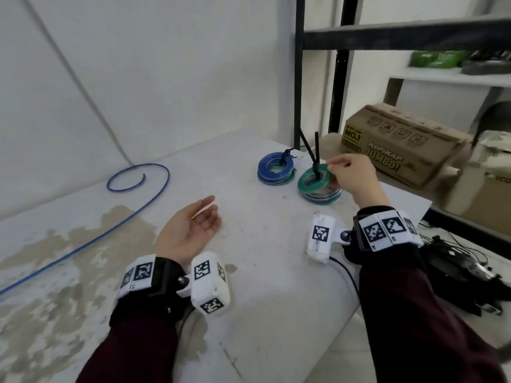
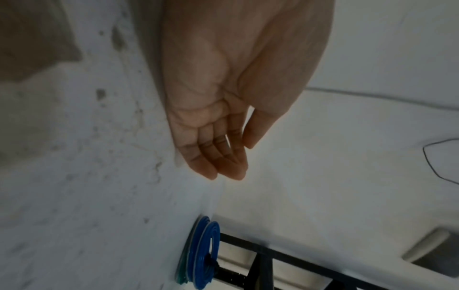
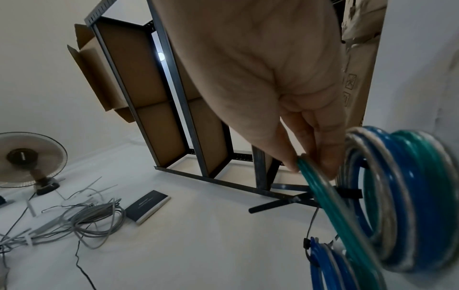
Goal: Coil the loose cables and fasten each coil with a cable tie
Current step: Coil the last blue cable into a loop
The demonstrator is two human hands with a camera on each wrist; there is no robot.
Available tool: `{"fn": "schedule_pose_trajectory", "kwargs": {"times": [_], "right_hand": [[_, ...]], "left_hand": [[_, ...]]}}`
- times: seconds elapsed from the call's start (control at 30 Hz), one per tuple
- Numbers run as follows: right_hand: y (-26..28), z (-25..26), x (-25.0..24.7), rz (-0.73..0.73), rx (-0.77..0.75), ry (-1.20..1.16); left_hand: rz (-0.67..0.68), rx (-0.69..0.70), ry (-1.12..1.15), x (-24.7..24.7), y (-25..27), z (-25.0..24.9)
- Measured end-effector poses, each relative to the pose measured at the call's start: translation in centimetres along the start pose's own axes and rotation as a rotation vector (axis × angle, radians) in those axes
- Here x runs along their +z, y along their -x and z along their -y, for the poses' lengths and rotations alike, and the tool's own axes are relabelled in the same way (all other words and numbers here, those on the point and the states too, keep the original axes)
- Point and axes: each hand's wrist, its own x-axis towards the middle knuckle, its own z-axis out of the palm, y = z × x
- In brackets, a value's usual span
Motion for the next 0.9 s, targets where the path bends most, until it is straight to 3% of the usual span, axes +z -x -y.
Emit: {"fn": "schedule_pose_trajectory", "kwargs": {"times": [0.23,0.43,0.67,0.8,0.9], "right_hand": [[-0.3,0.3,0.8,0.007,0.014,0.218],[-0.4,0.1,0.8,-0.005,0.016,0.258],[-0.5,0.3,0.8,0.054,-0.035,0.393],[0.1,0.8,1.0,0.029,-0.008,0.384],[1.4,2.1,1.1,-0.023,-0.091,0.309]], "left_hand": [[0.0,0.04,0.0,-0.2,0.1,0.2],[0.02,0.11,-0.084,-0.2,0.1,0.6],[0.006,0.451,-0.445,-0.8,0.1,1.2],[0.005,0.442,-0.473,-1.2,-0.2,1.2],[0.019,0.429,-0.476,-1.3,-0.2,1.2]]}}
